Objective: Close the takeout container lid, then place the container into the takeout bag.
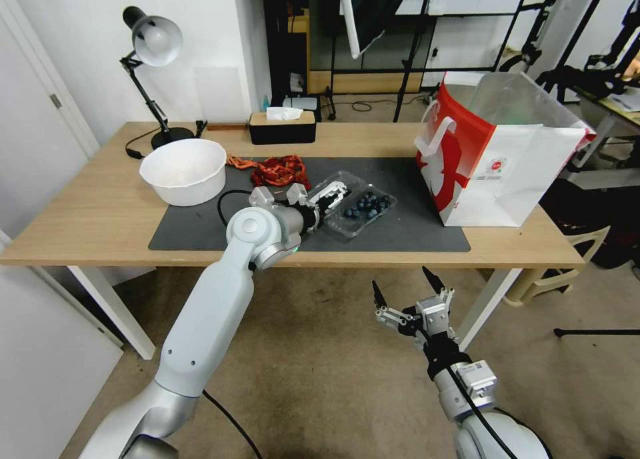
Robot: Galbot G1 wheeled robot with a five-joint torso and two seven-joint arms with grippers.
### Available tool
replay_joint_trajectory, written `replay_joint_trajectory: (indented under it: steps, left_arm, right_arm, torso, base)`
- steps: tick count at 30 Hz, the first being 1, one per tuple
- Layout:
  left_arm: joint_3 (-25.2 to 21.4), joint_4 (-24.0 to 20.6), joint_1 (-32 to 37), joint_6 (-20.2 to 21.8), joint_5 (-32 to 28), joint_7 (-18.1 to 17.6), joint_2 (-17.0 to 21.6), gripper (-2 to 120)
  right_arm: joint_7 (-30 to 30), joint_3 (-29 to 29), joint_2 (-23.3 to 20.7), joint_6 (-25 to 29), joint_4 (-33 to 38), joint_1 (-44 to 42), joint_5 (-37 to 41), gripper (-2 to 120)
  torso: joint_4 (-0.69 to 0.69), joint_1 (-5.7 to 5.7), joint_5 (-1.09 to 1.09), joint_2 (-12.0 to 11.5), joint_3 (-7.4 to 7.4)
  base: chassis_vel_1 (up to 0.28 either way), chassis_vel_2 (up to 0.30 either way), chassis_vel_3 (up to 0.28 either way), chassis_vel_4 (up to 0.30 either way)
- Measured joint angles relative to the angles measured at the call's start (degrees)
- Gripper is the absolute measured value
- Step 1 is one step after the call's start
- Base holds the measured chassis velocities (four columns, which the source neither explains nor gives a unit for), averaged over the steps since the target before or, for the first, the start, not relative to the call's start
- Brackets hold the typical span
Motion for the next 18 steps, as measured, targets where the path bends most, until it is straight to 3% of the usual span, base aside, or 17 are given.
replay_joint_trajectory:
  steps: [6,18]
  left_arm:
    - [-0.1,-0.2,0.4,-0.2,0.0,0.2,-0.6,100]
    - [2.8,-5.7,5.1,-3.2,1.9,1.9,-3.8,100]
  right_arm:
    - [0.1,0.1,0.0,0.1,-0.2,0.0,0.0,100]
    - [0.3,0.6,0.1,0.5,-0.9,-0.5,-0.1,100]
  torso:
    - [0.00,0.00,0.00,0.0,0.00]
    - [0.00,0.01,0.01,0.0,0.00]
  base:
    - [0.000,0.000,0.000,0.000]
    - [0.000,0.000,0.000,0.000]
